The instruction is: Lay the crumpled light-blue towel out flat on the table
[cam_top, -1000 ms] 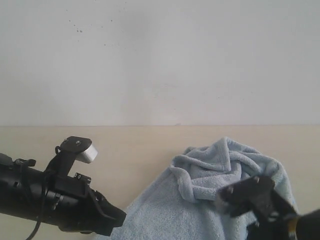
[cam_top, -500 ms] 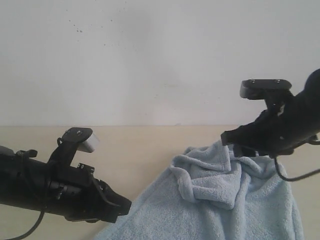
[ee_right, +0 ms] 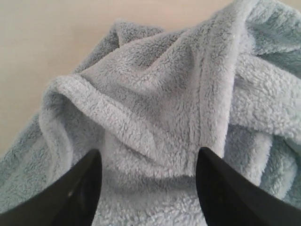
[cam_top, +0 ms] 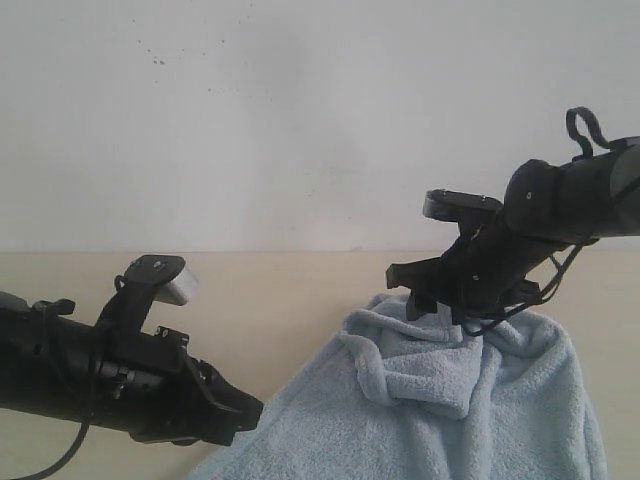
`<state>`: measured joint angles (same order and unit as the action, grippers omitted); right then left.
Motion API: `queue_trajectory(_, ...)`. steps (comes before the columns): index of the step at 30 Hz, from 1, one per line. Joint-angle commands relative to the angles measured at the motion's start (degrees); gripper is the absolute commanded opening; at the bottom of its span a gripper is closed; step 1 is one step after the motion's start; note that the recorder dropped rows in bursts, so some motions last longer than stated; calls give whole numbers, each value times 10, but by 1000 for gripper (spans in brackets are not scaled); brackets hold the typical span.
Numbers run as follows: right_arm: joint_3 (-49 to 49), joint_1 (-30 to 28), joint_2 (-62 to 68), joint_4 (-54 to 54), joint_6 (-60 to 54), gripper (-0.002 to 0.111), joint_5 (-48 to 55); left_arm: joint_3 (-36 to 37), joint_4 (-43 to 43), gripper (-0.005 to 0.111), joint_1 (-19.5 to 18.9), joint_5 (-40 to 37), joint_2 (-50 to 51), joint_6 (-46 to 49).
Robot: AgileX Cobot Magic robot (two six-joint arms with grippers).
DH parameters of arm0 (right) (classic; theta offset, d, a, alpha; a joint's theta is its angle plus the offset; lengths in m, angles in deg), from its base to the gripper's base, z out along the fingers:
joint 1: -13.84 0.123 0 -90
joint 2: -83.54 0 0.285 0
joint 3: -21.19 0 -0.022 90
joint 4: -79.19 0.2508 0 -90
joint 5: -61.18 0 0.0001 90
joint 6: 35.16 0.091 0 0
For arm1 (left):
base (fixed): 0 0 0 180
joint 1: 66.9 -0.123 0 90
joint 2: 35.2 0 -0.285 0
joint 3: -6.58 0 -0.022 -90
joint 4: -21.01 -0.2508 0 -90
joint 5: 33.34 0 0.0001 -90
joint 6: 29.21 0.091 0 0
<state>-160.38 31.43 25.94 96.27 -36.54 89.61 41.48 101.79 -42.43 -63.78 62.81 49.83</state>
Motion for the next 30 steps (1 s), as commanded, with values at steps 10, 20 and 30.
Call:
queue_trajectory(10,-19,-4,21,-90,-5,56,5,-4,1,4,2,3,-6,16)
queue_trajectory(20,-19,-4,21,-89,-5,56,-6,-4,4,4,2,2,-6,18)
queue_trajectory(30,-19,-4,45,-88,-5,54,-5,-4,4,4,2,2,-6,18)
